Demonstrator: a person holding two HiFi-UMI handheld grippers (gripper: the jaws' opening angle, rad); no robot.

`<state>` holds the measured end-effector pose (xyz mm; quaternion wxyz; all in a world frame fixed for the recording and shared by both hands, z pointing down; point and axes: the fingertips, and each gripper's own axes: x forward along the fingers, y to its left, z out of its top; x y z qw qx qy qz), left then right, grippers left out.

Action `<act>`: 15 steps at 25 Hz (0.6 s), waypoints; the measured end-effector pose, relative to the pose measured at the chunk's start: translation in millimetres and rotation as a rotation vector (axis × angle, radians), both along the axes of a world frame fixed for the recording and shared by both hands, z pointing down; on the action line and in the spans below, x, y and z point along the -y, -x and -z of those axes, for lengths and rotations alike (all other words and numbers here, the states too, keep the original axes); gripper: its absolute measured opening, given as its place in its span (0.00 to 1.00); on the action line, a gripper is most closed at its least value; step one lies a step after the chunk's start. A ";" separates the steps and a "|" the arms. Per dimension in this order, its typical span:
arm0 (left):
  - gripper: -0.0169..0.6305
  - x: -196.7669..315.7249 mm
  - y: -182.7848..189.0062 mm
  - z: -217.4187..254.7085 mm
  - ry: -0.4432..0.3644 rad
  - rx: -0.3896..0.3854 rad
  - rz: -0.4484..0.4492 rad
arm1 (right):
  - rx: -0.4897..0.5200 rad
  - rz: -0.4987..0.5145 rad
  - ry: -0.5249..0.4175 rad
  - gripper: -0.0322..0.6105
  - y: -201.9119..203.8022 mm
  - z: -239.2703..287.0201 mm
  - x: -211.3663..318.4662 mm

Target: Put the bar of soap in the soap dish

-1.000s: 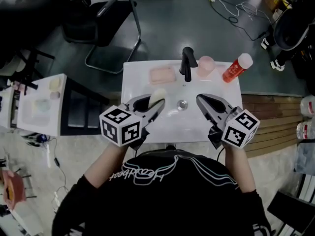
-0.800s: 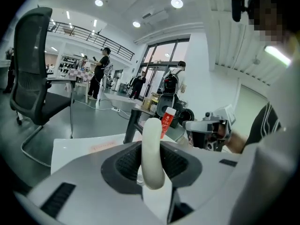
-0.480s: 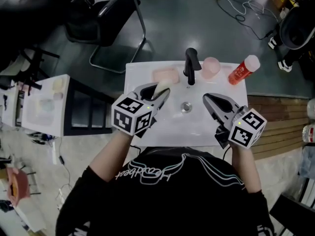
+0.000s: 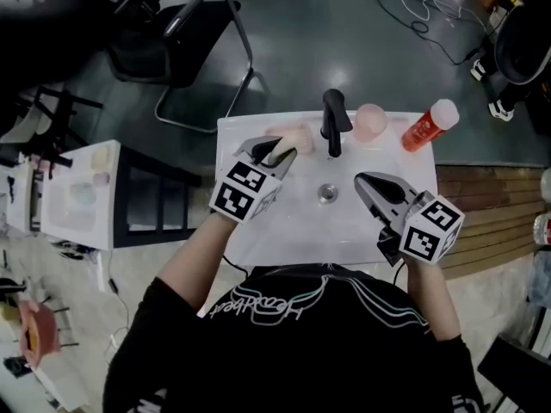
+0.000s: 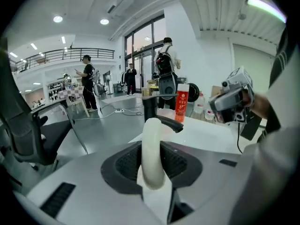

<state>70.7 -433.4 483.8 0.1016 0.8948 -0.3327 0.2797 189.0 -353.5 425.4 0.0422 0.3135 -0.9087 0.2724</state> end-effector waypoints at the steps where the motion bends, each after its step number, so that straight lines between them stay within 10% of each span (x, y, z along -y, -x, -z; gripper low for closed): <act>1: 0.22 3.6 -0.9 -4.3 -0.005 0.023 -0.011 | -0.002 0.000 0.005 0.09 -0.2 -2.2 0.5; 15: 0.22 42.8 -5.2 -70.8 -0.061 0.299 -0.184 | -0.022 -0.017 0.070 0.09 -13.9 -30.7 7.5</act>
